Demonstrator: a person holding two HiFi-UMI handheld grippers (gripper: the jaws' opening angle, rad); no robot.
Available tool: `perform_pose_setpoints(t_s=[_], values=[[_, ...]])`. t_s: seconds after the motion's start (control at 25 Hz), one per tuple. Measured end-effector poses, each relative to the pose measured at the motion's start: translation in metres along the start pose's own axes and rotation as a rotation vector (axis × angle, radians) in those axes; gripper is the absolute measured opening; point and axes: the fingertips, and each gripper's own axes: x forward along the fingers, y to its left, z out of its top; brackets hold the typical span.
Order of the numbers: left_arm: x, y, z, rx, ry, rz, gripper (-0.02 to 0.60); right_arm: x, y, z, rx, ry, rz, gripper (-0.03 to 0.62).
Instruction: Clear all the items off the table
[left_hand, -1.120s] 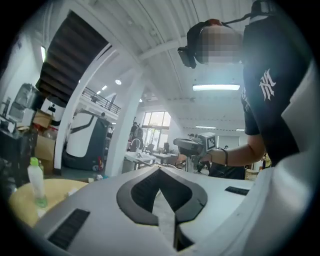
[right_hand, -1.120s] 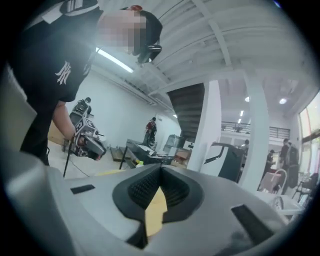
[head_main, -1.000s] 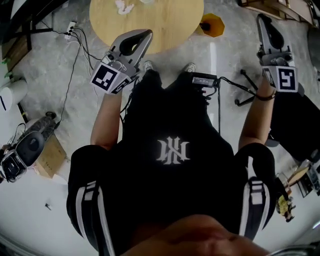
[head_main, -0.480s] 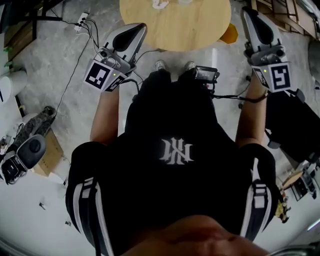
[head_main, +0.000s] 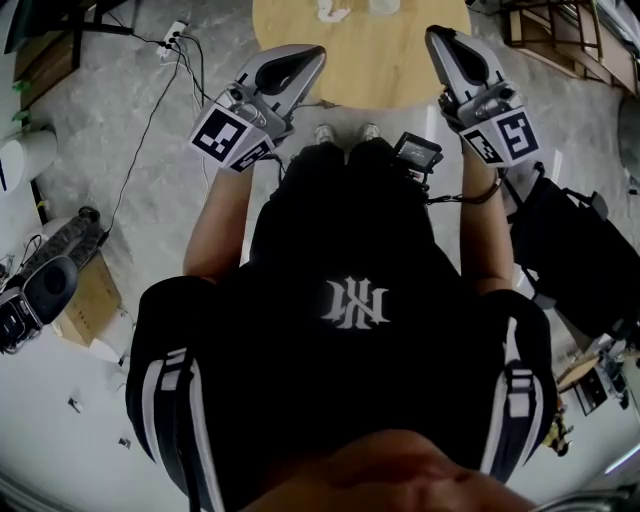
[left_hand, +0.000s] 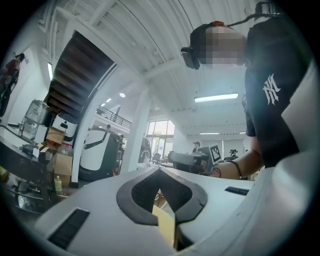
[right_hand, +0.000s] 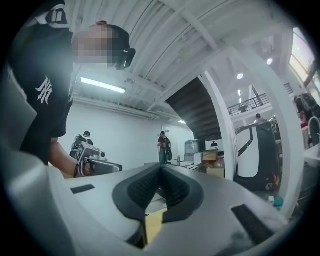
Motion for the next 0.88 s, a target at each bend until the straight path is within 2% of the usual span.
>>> perform_pose_setpoints(t_s=[0.16,0.28,0.48,0.88], values=[[0.008,-0.002,-0.003,-0.011,0.018,-0.013,0.012,0.007,0.003,-0.014,0.001,0.037,0.014,0.005],[0.01,0.004,-0.007,-0.041,0.011,-0.009,0.012,0.01,-0.008,-0.028,0.009,0.071,-0.018,0.005],[0.01,0.008,-0.013,-0.047,0.009,-0.011,0.012,0.012,-0.023,-0.055,-0.011,0.16,-0.05,0.017],[0.041,0.041,-0.072,-0.106,0.109,0.055,0.012,0.042,-0.076,-0.146,0.048,0.289,-0.013,0.318]])
